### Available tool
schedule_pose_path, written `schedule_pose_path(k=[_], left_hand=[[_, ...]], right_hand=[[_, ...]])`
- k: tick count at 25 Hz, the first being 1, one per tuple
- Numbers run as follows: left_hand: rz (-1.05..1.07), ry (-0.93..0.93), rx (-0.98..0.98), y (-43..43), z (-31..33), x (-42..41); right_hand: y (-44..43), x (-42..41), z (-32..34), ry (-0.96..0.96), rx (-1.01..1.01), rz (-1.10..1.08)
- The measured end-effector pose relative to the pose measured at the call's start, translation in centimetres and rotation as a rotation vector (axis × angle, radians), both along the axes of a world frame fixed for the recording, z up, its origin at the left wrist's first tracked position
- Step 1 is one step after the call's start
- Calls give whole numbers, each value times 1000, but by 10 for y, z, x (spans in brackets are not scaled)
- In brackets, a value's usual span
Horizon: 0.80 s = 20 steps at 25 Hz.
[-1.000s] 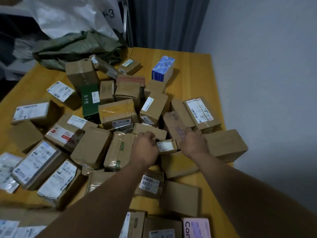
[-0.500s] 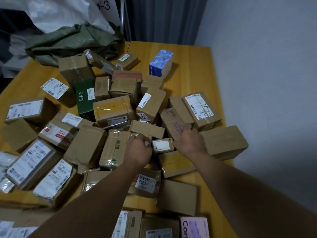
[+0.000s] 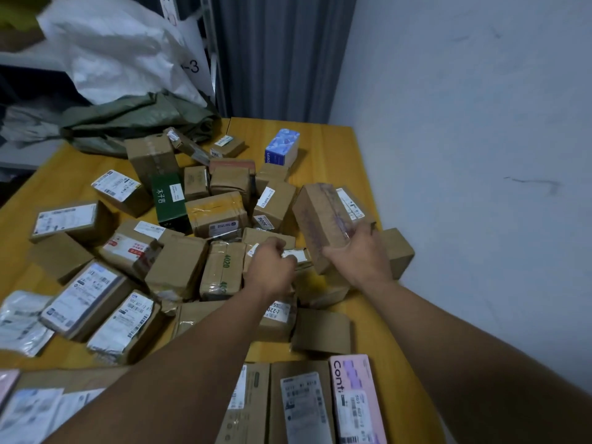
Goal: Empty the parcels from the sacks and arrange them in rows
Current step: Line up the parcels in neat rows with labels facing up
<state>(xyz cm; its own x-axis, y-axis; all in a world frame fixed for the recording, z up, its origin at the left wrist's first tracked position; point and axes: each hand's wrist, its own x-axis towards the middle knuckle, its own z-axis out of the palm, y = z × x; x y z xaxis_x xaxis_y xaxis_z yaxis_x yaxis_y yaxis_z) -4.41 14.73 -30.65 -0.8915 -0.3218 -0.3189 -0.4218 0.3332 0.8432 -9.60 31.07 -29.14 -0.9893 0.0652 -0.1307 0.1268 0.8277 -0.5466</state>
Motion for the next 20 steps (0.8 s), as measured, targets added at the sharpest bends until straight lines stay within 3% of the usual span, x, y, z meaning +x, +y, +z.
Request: schedule_pose_path(k=[4, 6, 9, 12, 17, 20], left_hand=[[122, -31, 590, 16, 39, 29], [107, 25, 740, 14, 51, 40], [69, 87, 795, 3, 51, 63], [89, 97, 822, -9, 43, 84], [128, -15, 828, -16, 40, 110], [59, -71, 856, -11, 39, 123]], right_hand=[[-24, 57, 24, 131, 38, 109], [-41, 84, 29, 244, 118, 218], [-53, 121, 39, 287, 154, 361], [-47, 136, 52, 150, -91, 416], [-30, 150, 48, 174, -281, 135], [-22, 159, 45, -23, -430, 99]])
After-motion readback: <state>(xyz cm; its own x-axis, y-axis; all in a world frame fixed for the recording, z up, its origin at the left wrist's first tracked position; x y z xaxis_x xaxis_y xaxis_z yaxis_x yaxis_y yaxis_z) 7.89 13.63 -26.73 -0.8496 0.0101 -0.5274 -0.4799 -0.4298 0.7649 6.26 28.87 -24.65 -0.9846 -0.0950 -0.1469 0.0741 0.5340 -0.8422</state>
